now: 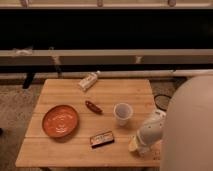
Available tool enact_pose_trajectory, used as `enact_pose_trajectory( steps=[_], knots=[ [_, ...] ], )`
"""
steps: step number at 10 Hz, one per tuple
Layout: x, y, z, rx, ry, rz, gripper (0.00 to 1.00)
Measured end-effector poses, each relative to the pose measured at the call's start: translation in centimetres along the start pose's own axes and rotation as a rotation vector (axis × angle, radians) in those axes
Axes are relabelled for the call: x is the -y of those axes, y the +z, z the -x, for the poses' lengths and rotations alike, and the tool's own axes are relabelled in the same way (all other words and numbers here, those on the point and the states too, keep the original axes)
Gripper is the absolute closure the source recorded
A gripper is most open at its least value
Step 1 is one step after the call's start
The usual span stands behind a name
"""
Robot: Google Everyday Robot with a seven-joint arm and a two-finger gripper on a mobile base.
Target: Place the white sponge in the ceramic bowl
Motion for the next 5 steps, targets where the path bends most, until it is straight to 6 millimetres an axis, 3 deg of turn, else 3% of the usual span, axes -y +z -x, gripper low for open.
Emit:
enact_pose_trajectory(
  steps=[2,5],
  knots=[
    [0.4,0.7,0.6,-0.002,0.029,0.017,0.25],
    [1.5,0.5,0.6,-0.021,0.085,0.065,0.55]
  ],
)
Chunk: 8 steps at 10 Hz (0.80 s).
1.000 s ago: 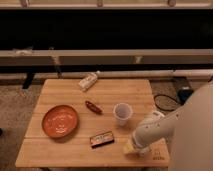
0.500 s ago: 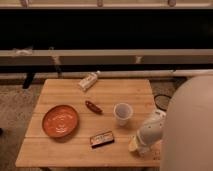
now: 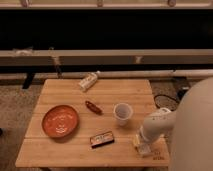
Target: Place the white sponge in the ceramic bowl
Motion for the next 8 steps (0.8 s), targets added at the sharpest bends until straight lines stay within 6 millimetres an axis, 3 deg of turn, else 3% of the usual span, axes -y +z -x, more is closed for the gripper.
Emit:
enact_pose_trajectory(
  steps=[2,4,5,8],
  knots=[
    [0.6,-1.6,-0.5,-0.001,0.034,0.034,0.77],
    [0.0,-3.5,-0.6,0.011,0.025,0.060,0.95],
    [-0.1,-5.5,-1.0,0.028,0.019,0.068,1.00],
    [-1.7,-10.5,0.2,0.109,-0.025,0.096,1.00]
  ],
)
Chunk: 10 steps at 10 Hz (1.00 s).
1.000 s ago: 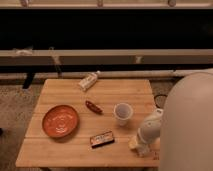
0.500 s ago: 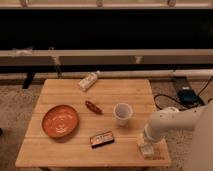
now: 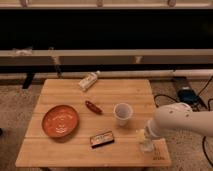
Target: Place the white sponge in the ceramic bowl
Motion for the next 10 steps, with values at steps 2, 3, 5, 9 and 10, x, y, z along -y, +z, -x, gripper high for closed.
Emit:
enact_pose_trajectory(
  steps=[2,3,5,9,10],
  knots=[
    [-2.3,-3.4,2.3,0.084,-0.048,0.040,1.00],
    [-3.4,-4.9,3.5,0.126,-0.067,0.066,1.00],
    [-6.0,-6.0,5.9,0.182,-0.103,0.126,1.00],
    [-14.1,-7.6,12.7,0.278,-0.202,0.274,1.00],
    [-16.5,-7.5,14.3,0.290,-0.235,0.306,1.00]
  ],
)
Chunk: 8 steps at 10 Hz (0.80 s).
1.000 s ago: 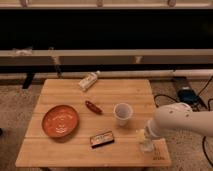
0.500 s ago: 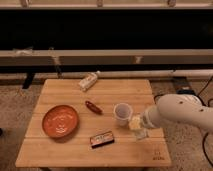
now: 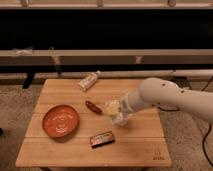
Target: Place the white sponge in the ceramic bowl
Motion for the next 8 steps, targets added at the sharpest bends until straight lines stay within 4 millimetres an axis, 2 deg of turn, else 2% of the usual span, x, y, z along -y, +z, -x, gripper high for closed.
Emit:
enact_pose_trajectory(
  steps=[1,4,5,6,8],
  knots=[
    [-2.0,1.1,2.1,0.016,-0.036,0.034,1.00],
    [-7.2,4.0,6.7,0.045,-0.135,0.106,1.00],
    [-8.6,4.9,7.6,0.049,-0.162,0.122,1.00],
    [-10.8,6.3,9.0,0.054,-0.201,0.148,1.00],
    [-14.1,8.1,10.0,0.062,-0.257,0.182,1.00]
  ],
)
